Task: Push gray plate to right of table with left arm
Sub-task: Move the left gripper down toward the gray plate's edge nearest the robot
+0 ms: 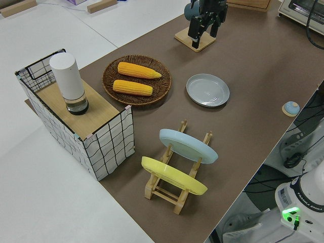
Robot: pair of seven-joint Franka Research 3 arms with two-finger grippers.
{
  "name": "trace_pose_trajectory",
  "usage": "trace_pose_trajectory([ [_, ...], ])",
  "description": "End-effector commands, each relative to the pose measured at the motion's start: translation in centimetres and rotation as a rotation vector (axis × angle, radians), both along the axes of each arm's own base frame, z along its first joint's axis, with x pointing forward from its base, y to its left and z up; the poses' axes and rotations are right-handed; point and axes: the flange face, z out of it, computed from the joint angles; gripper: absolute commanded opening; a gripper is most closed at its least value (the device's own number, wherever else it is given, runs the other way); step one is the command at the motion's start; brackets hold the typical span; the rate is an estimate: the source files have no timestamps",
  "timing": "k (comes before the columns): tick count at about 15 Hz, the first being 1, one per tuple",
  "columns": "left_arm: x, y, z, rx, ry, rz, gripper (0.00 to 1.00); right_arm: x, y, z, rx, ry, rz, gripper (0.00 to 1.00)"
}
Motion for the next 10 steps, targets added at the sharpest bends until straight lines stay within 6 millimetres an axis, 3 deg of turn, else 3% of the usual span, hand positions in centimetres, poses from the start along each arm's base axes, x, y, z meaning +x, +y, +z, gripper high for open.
trace_pose_trajectory([
  [1, 0.0, 0.0, 0.6, 0.008, 0.003, 0.004, 1.00, -0.2, -0.2, 0.4, 0.009, 0.005, -0.006, 0.983],
  [5, -0.4, -0.1, 1.1, 0.013, 0.003, 0.048, 0.99, -0.2, -0.2, 0.4, 0.009, 0.005, -0.008, 0.983],
  [6, -0.5, 0.6, 0.8, -0.003, 0.021, 0.055, 0.99, -0.2, -0.2, 0.4, 0.009, 0.005, -0.008, 0.983],
  [8, -0.8, 0.0, 0.3, -0.027, 0.041, 0.047, 0.99, -0.2, -0.2, 0.4, 0.009, 0.005, -0.006, 0.983],
  [10, -0.6, 1.5, 1.5, -0.038, 0.020, 0.083, 0.99, -0.2, -0.2, 0.4, 0.009, 0.005, -0.008, 0.983],
])
